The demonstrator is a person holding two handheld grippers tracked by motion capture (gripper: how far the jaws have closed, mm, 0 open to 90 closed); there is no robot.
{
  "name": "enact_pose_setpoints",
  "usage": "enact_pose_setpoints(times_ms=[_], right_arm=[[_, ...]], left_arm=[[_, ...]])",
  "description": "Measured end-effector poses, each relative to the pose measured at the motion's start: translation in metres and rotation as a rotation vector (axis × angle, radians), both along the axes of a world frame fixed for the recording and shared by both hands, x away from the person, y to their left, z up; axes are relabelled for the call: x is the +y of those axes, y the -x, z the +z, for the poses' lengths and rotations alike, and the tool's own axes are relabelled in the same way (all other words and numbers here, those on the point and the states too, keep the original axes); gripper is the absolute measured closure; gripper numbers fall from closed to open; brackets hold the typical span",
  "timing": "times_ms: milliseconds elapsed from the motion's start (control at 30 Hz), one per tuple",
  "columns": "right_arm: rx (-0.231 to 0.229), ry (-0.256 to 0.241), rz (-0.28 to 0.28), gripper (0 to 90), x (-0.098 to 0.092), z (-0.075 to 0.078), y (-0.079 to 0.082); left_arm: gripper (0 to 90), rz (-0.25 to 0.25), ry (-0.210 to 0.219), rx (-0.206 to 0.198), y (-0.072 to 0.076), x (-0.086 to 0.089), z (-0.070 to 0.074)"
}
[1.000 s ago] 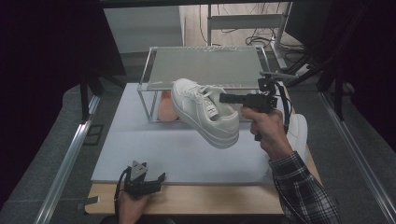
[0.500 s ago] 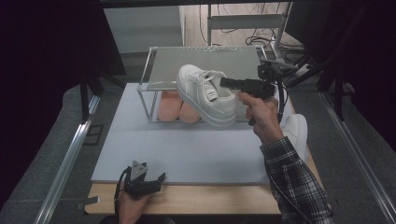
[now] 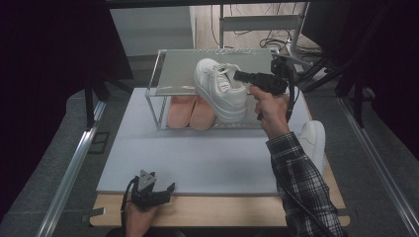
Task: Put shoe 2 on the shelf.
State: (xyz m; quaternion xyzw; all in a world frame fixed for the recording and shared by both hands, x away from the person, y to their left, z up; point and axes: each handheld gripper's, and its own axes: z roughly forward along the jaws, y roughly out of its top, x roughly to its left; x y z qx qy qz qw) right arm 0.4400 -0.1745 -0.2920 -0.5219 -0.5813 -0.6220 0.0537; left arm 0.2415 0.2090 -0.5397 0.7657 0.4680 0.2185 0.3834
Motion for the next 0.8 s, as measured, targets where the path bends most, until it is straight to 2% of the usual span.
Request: enact_pose_setpoints(times_ms=[467,800], right_arm=[[0.005,-0.005,-0.079,83.7,0.014,-0.004,-0.028],[0.003,0.02,-0.133,83.5,0.019,-0.011,-0.042]], left_arm=[[13.2,0.0,0.0,0.0,0.0,0.0,0.0],[13.2,0.0,-0.001,0.001,0.0,0.0,0.0]])
